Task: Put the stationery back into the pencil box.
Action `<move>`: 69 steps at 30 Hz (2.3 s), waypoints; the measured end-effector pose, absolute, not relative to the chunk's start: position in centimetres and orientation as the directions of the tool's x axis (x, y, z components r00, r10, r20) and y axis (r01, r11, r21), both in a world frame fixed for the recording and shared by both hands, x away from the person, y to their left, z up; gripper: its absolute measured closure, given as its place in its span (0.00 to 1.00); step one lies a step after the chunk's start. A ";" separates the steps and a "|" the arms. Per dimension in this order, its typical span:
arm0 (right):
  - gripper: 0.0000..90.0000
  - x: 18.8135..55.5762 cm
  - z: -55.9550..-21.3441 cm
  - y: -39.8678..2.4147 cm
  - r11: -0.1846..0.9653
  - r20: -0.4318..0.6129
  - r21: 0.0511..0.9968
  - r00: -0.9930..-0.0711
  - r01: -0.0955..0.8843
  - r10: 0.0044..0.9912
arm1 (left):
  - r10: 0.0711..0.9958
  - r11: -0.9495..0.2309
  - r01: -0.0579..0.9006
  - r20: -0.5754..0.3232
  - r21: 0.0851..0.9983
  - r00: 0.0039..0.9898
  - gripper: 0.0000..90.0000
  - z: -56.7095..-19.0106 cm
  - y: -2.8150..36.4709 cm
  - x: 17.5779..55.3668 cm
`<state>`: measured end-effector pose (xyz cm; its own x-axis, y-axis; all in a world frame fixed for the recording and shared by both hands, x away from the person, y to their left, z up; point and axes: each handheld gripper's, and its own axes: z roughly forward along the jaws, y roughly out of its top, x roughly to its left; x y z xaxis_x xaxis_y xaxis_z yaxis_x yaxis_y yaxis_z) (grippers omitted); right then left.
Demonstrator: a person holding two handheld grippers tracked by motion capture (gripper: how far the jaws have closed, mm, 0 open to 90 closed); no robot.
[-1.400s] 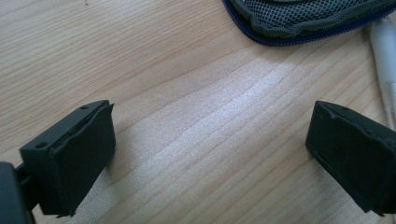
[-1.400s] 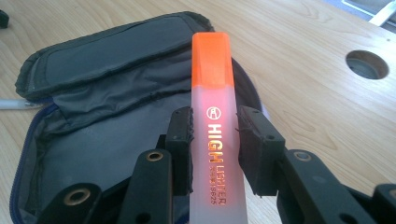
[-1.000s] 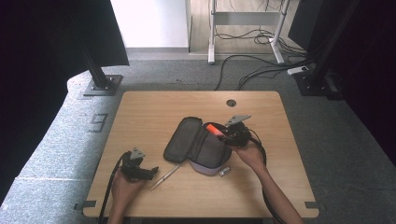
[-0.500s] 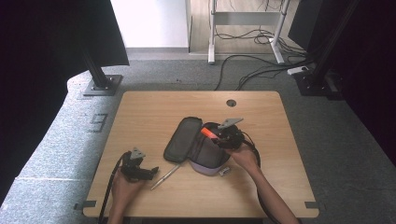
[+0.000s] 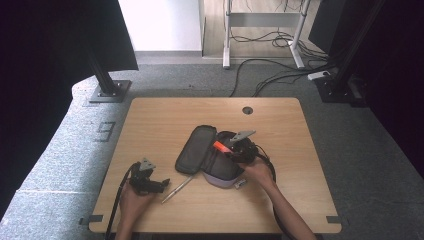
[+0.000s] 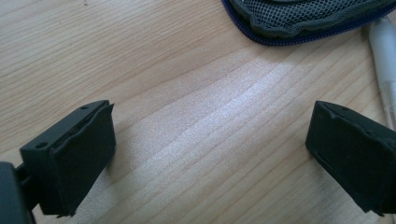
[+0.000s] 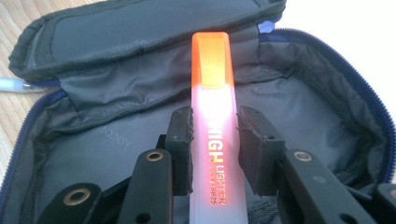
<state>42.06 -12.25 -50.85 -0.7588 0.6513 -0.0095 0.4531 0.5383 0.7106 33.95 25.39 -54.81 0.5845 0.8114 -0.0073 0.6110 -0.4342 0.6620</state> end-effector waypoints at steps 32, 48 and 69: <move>0.42 42.2 -51.3 -12.0 0.546 -0.003 0.702 -0.764 0.457 0.645 | 0.811 -0.434 0.611 -0.007 0.662 0.585 0.02 -54.8 25.4 33.9; 0.32 41.1 -49.9 -12.5 0.548 -0.005 0.716 -0.783 0.432 0.622 | 0.811 -0.434 0.611 -0.007 0.662 0.585 0.02 -54.8 25.4 33.9; 0.32 39.1 -48.6 -14.7 0.529 -0.015 0.741 -0.778 0.413 0.628 | 0.811 -0.434 0.611 -0.007 0.662 0.585 0.02 -54.8 25.4 33.9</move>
<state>39.13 -14.65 -48.58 -0.7779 0.6282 -0.0149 0.4130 0.5291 0.7413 33.95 25.39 -54.81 0.5846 0.8113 -0.0069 0.6106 -0.4344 0.6621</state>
